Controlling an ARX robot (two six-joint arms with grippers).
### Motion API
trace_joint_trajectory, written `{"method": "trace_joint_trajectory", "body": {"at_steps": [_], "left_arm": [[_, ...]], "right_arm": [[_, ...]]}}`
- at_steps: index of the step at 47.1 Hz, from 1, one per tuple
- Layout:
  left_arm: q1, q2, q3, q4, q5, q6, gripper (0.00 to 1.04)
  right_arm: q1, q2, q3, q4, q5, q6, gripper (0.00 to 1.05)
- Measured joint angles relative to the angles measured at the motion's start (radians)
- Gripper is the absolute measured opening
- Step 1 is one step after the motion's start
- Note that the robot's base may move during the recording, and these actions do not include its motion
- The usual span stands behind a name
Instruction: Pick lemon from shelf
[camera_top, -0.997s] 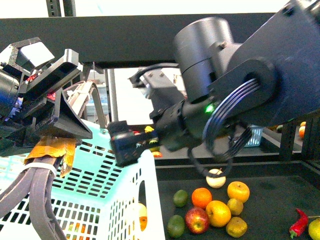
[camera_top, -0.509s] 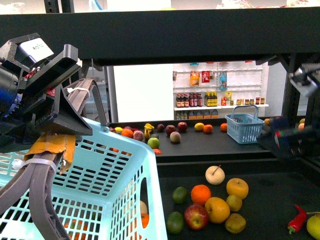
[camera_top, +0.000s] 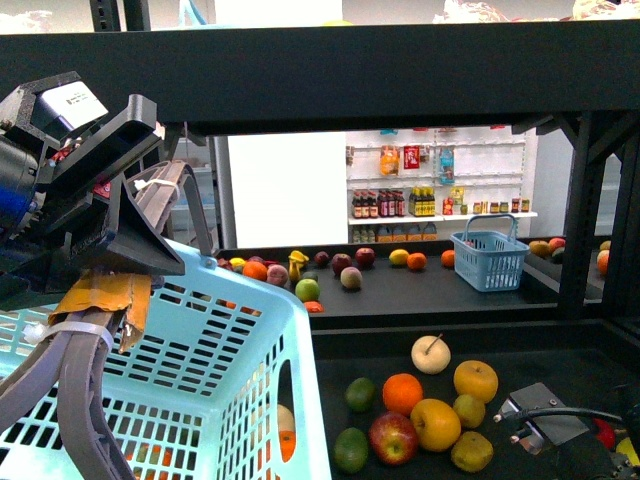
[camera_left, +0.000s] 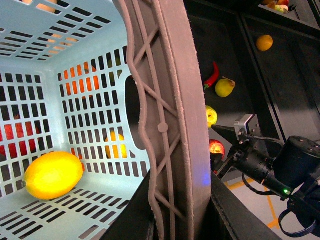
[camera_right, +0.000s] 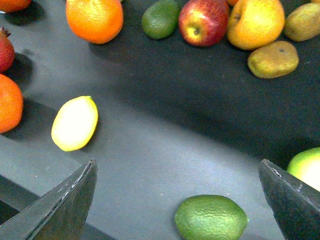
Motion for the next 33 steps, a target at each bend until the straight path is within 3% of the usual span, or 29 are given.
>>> {"method": "trace_joint_trajectory", "body": {"at_steps": [20, 33], "left_arm": [[0.0, 0.0, 0.0, 0.0, 0.0, 0.0, 0.17], [0.0, 0.0, 0.0, 0.0, 0.0, 0.0, 0.17]], "right_arm": [[0.018, 0.129, 0.038, 0.056, -0.026, 0.042, 0.97], [0.153, 0.213, 0.088, 0.06, -0.014, 0.105, 0.97]]}}
